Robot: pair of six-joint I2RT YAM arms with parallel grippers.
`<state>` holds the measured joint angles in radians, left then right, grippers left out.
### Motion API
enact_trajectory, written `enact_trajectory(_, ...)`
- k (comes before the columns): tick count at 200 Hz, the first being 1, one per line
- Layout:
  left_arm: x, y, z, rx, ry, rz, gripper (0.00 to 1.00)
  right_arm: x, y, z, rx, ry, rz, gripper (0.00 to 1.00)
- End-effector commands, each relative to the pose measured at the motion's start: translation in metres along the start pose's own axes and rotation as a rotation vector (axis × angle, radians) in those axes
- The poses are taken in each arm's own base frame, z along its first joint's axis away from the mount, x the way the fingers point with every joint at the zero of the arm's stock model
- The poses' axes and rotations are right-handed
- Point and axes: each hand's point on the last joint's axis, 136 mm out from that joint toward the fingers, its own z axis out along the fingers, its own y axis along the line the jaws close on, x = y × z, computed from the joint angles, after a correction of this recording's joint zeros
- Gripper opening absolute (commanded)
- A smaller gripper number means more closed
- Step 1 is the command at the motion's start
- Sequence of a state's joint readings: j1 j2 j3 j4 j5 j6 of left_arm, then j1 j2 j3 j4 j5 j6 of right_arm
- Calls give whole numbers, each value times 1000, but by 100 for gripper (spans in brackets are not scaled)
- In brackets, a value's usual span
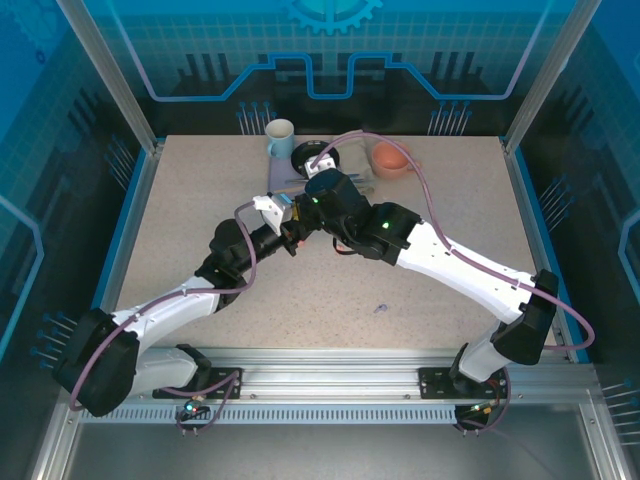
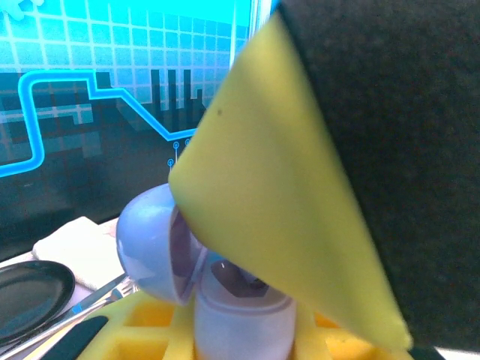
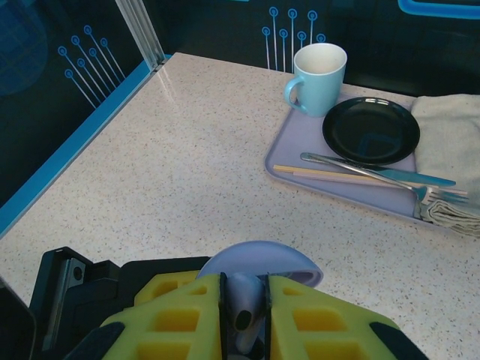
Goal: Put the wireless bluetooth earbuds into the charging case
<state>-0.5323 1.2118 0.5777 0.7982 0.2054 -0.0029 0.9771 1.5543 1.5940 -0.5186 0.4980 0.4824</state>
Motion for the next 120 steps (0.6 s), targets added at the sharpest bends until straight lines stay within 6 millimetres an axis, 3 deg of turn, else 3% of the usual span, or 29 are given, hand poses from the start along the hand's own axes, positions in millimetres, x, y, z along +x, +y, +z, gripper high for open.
enact_trajectory(1,-30,-4,4,13,-88,6,0,15,10,6,-26,35,-2,18)
enact_trajectory(56,-33,-4,4,7,-96,12,0,35,20,10,-35,86,-72,16)
enact_trajectory(120,-36,-2,2,-8,-108,18,0,46,10,4,31,93,-108,17)
